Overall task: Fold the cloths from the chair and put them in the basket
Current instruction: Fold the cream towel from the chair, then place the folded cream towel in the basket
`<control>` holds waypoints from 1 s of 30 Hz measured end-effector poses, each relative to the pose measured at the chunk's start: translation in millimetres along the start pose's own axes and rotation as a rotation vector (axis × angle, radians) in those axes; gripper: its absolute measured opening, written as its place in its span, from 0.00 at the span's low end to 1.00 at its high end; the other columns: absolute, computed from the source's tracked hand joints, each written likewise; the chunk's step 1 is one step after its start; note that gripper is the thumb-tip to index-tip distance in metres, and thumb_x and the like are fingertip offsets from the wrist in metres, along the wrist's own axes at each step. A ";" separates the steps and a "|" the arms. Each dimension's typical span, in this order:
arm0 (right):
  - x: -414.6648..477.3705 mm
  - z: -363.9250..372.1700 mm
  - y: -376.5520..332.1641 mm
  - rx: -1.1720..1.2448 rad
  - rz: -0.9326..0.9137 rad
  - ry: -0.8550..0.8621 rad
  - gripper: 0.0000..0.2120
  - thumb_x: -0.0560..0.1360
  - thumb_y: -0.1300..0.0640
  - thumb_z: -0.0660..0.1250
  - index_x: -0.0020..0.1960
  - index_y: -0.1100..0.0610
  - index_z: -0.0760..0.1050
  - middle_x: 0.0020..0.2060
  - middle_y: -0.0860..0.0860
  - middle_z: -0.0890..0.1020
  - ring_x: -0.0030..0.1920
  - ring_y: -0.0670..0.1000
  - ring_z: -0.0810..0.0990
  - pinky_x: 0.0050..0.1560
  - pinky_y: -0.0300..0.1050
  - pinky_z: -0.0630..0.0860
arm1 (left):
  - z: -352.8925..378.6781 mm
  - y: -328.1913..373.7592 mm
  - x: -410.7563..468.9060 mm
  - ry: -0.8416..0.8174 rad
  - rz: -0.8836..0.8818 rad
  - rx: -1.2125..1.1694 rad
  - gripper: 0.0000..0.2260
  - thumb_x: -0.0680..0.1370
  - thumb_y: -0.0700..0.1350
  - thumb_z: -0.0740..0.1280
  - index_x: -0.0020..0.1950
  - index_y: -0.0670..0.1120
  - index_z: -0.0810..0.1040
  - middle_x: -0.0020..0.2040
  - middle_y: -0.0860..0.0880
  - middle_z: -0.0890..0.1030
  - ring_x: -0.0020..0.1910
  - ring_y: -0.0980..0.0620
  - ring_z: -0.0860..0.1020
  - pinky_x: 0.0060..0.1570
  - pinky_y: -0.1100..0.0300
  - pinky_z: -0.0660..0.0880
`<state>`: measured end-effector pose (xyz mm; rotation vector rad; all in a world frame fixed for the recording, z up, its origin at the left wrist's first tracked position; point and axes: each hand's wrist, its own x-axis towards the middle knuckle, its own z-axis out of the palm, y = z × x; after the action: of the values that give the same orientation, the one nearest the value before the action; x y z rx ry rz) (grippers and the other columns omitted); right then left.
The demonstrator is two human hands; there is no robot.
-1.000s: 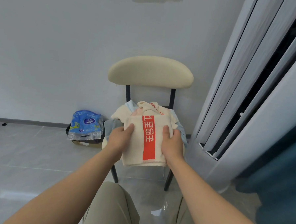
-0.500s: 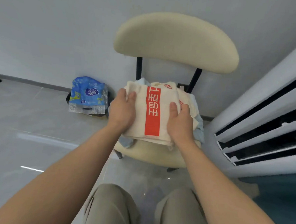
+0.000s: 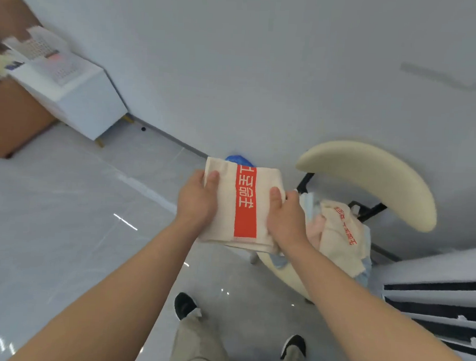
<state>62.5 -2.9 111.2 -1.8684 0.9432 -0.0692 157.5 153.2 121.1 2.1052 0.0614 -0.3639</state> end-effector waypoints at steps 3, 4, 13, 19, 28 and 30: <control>-0.1 60.8 -52.6 0.022 -0.053 -0.049 0.15 0.85 0.42 0.54 0.56 0.54 0.67 0.46 0.50 0.79 0.44 0.50 0.78 0.45 0.48 0.71 | -70.8 -14.6 33.3 0.081 -0.030 -0.030 0.15 0.83 0.62 0.57 0.61 0.55 0.75 0.52 0.54 0.83 0.49 0.50 0.83 0.55 0.45 0.80; -0.2 81.6 -72.0 0.030 -0.064 -0.054 0.14 0.85 0.43 0.54 0.55 0.54 0.66 0.46 0.50 0.79 0.45 0.51 0.78 0.46 0.48 0.72 | -94.4 -17.4 47.0 0.094 -0.032 -0.036 0.15 0.83 0.62 0.57 0.61 0.55 0.74 0.52 0.54 0.83 0.50 0.50 0.82 0.54 0.47 0.80; 7.6 259.0 -213.1 0.039 -0.122 -0.129 0.15 0.86 0.44 0.54 0.55 0.56 0.68 0.41 0.45 0.75 0.38 0.41 0.72 0.33 0.37 0.63 | -277.8 -50.0 167.6 0.204 -0.049 -0.008 0.13 0.84 0.60 0.56 0.61 0.55 0.74 0.50 0.55 0.82 0.48 0.53 0.82 0.46 0.53 0.77; 63.3 363.4 -274.5 0.050 -0.103 -0.210 0.16 0.85 0.43 0.54 0.57 0.55 0.68 0.44 0.48 0.79 0.39 0.43 0.77 0.33 0.37 0.68 | -340.7 -75.0 275.5 0.205 -0.092 -0.014 0.12 0.85 0.59 0.56 0.59 0.56 0.75 0.50 0.56 0.82 0.48 0.53 0.82 0.49 0.52 0.79; 175.2 556.3 -424.8 0.061 -0.097 -0.328 0.17 0.85 0.41 0.54 0.59 0.54 0.68 0.44 0.47 0.80 0.41 0.45 0.81 0.34 0.38 0.74 | -484.0 -99.8 493.9 0.229 -0.205 0.022 0.17 0.84 0.59 0.57 0.62 0.51 0.77 0.51 0.53 0.83 0.48 0.51 0.82 0.54 0.47 0.80; 192.2 594.3 -466.3 0.034 -0.105 -0.352 0.16 0.85 0.41 0.53 0.59 0.53 0.68 0.44 0.47 0.81 0.41 0.45 0.82 0.35 0.40 0.75 | -522.1 -103.2 535.1 0.248 -0.235 0.007 0.17 0.84 0.61 0.57 0.60 0.52 0.78 0.51 0.53 0.84 0.49 0.49 0.83 0.56 0.44 0.80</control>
<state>721.7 412.9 119.3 -1.8211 0.5986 0.1745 770.6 592.7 142.2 2.1456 0.4565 -0.2390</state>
